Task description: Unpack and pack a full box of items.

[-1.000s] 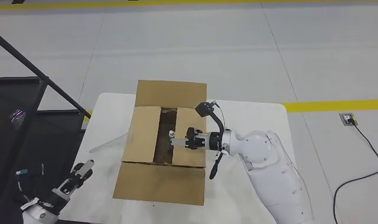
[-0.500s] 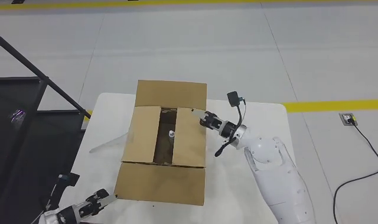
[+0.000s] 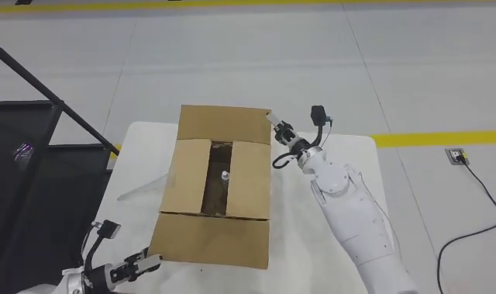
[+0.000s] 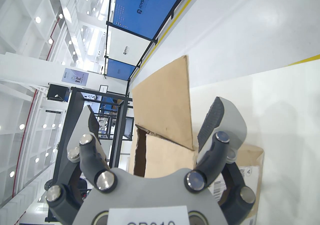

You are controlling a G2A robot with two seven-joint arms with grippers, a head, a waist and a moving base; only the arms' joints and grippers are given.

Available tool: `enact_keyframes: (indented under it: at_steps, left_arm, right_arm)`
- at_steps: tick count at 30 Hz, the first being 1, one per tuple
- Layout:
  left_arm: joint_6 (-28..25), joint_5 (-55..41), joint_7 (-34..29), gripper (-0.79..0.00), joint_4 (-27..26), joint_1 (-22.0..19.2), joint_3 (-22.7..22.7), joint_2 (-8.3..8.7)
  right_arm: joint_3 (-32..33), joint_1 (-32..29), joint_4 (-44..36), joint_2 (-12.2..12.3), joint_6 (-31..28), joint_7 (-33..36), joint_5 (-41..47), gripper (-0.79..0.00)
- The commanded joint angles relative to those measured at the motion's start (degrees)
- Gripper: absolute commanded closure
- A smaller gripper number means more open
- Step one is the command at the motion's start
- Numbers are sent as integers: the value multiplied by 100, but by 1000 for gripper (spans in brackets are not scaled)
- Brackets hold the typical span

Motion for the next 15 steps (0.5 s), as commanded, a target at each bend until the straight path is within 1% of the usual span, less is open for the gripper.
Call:
enact_keyframes:
  at_steps: [1, 4, 8, 10, 15]
  left_arm:
    - [-30, -15, -13, -785, -20, -20, -31, 19]
    - [-10, -128, 67, -785, -25, -40, -10, 33]
    - [22, -344, 205, -785, -68, -54, 19, 44]
    - [59, -377, 296, -785, -102, -58, 15, 52]
    - [193, -531, 830, -785, -160, -111, 83, 43]
  right_arm:
    - [-55, 212, 424, -47, -77, -72, 122, -785]
    - [-131, 481, 952, -124, -265, 44, 395, -785]
    - [-154, 785, 1557, -204, -655, 431, 832, -785]
    - [-88, 907, 1824, -230, -873, 772, 1206, -785]
    - [145, 1193, 2437, -239, -1285, 1641, 2008, -785]
